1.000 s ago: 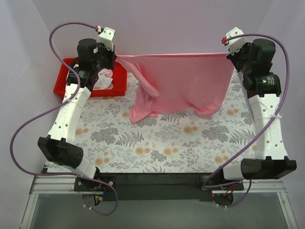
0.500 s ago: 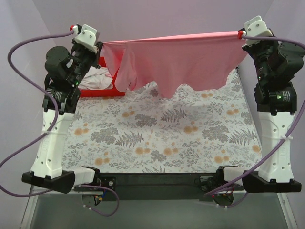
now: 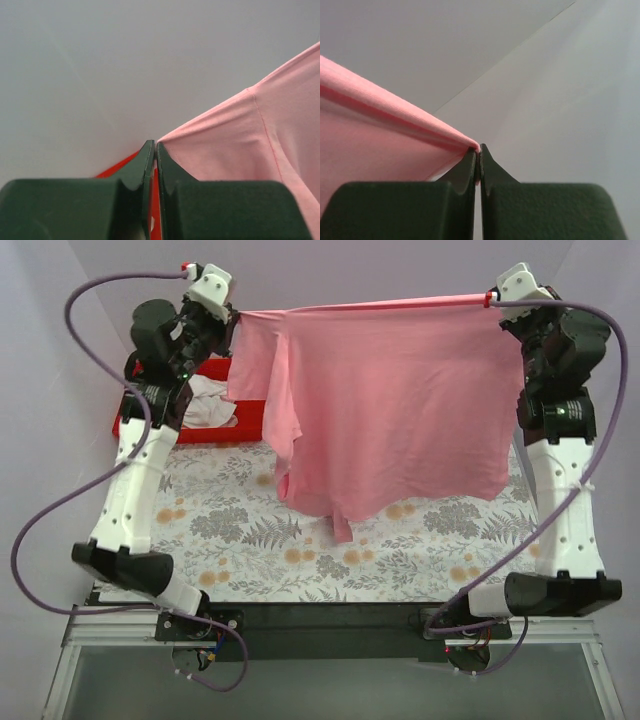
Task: Fold and stack the t-shirts
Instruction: Flatten the tshirt out
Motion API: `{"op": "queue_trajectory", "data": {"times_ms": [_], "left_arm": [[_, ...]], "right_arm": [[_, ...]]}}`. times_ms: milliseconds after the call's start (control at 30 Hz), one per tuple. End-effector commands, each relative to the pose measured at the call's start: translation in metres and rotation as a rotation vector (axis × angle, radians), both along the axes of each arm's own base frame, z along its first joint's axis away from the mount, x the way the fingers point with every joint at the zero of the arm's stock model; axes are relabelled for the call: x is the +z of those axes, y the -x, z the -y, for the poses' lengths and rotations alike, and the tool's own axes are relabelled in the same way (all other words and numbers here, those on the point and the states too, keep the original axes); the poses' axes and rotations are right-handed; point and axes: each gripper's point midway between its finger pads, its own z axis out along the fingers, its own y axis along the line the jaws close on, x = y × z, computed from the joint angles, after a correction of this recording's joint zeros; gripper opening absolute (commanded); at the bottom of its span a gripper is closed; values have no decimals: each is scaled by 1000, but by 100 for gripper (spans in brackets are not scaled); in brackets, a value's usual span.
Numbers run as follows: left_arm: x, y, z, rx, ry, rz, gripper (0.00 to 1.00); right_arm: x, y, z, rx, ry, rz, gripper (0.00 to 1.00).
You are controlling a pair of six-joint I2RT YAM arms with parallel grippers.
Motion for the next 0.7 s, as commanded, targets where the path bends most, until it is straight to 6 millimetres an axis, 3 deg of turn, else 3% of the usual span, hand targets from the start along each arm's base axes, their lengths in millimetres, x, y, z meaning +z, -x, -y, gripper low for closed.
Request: {"op": "queue_trajectory", "data": {"times_ms": [0,67,100,133,167,200,233,300,333,367,400,433,467,533,567,600,633,667], "left_arm": [[-29,-56,-19,127,19,-69,0],[-21,-72,-13,115,51,-45,0],[-32,-95,-7,112,56,-50,0],[-30,-104,-5,109,66,-34,0],[-6,-111,-4,108,90,42,0],[2,-118,-4,116,99,76,0],[-10,-141,-1,122,95,77,0],[22,-156,-2,140,116,201,0],[42,-153,-4,146,133,260,0],[65,-147,-7,154,145,339,0],[75,-145,-11,172,157,380,0],[92,-132,-16,183,169,434,0],[111,-119,-20,190,175,510,0],[100,-109,-17,167,147,490,0],[90,-108,-13,146,132,467,0],[79,-106,-10,126,117,439,0],[30,-117,3,69,72,334,0],[25,-100,7,30,51,309,0]], "right_arm": [[-8,-32,51,-212,3,8,1],[-7,-48,59,-228,-21,12,1],[-16,-69,63,-237,-27,-8,1],[5,-68,69,-251,-37,44,1],[14,-73,72,-256,-49,69,1],[6,-92,75,-266,-52,56,1],[35,-85,76,-271,-55,127,1],[40,-100,80,-283,-52,149,1],[64,-89,80,-287,-54,221,1],[70,-89,82,-293,-50,246,1],[73,-87,82,-296,-39,256,1],[88,-79,81,-294,-38,325,1],[79,-83,83,-294,-34,311,1],[86,-67,87,-287,-46,348,1],[56,-83,88,-269,-48,276,1],[54,-74,88,-258,-62,271,1],[32,-79,89,-246,-62,217,1],[-10,-85,82,-205,-37,116,1]]}}
